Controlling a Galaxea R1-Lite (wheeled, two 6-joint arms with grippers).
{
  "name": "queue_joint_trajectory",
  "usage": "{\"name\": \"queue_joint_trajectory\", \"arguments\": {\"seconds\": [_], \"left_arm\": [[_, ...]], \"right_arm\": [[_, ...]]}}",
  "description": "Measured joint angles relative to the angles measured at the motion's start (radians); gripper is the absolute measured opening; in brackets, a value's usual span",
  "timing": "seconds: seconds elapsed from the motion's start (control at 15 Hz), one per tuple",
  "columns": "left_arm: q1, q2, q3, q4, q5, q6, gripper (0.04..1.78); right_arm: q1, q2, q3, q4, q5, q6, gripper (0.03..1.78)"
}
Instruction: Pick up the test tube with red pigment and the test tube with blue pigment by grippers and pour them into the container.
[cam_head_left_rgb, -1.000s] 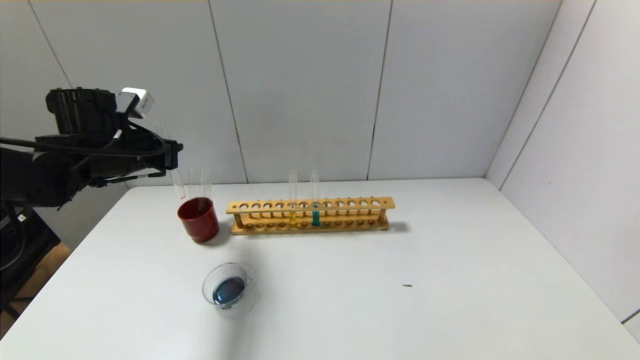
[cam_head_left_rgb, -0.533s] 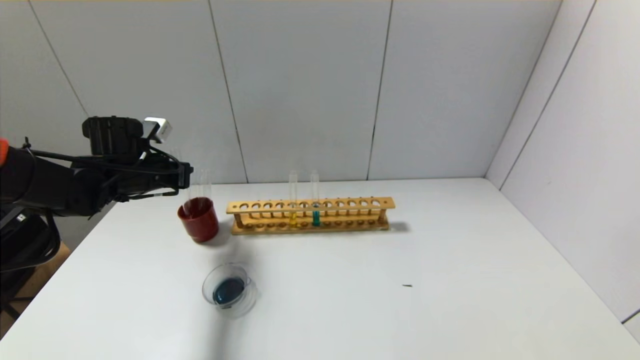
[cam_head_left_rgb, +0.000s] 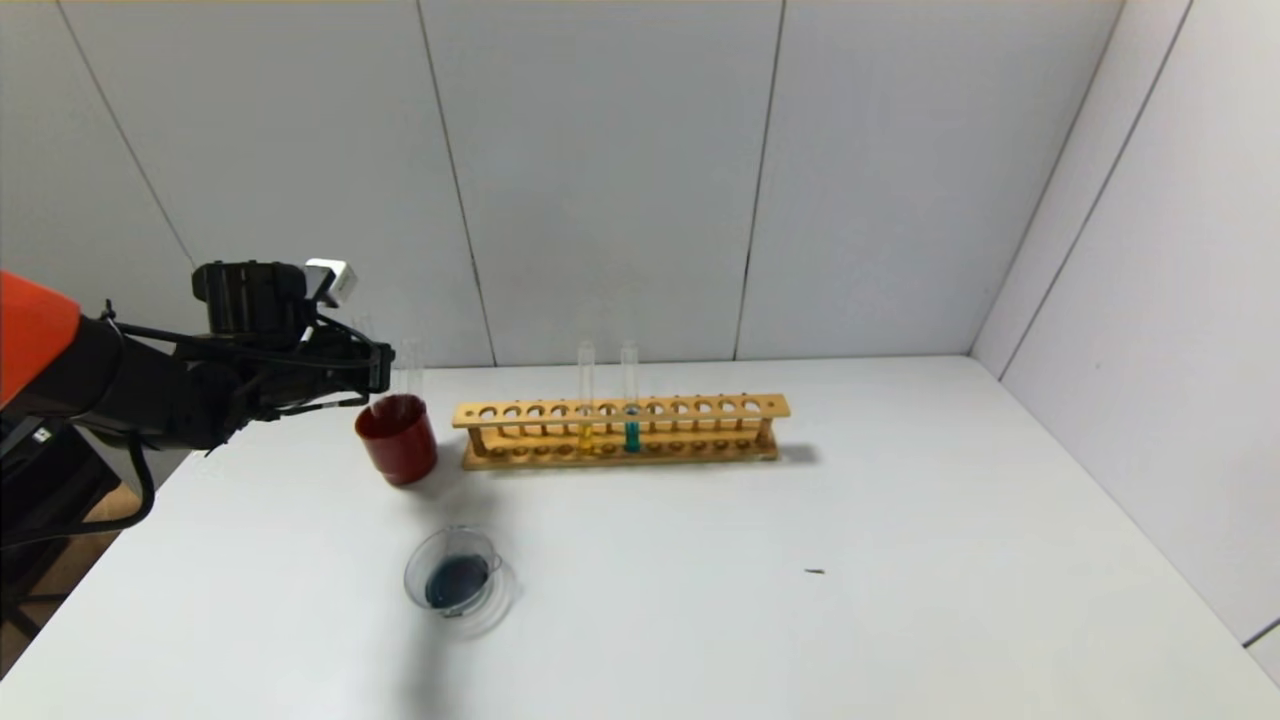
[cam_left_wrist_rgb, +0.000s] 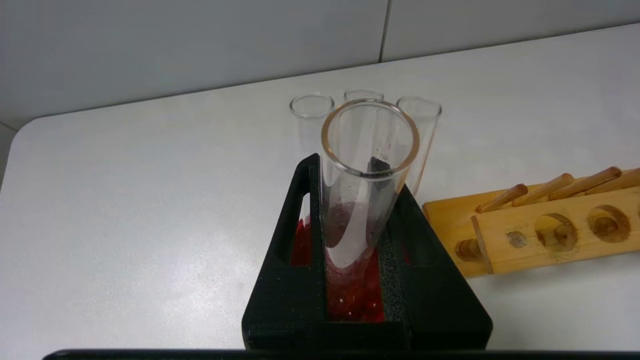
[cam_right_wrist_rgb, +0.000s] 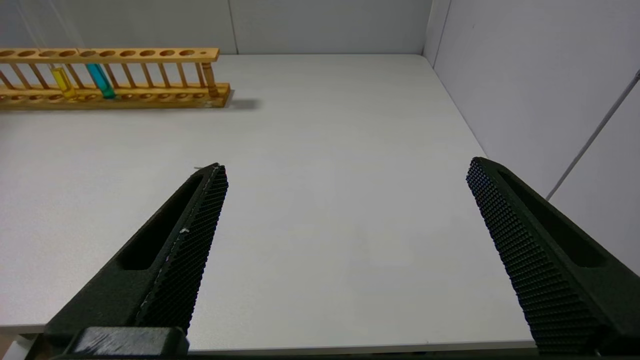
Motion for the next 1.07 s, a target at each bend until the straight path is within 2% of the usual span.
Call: {"name": "queue_joint_trajectory", "arguments": {"seconds": [0.4,0.6,0.73,1.0,1.07], "left_arm": [[-0.001,0.005,0.023,-0.002,0.000,0.007,0.33],[-0.002,0.003,0.024,-0.003,0.001,0.005,0.46],[-0.004,0.001,0.026,-0.002,0.001,0.007,0.66],[-0.013,-0.012,0.037,-0.002,0.001,0.008,1.33],[-0.013,-0.018,0.040,-0.002,0.002,0.008,1.46]], "right_arm": [[0.000,0.000,0.000,0.000,0.000,0.000,1.75],[0.000,0.000,0.000,0.000,0.000,0.000,1.75],[0.000,0.000,0.000,0.000,0.000,0.000,1.75],[0.000,0.000,0.000,0.000,0.000,0.000,1.75],[0.000,0.000,0.000,0.000,0.000,0.000,1.75]]}}
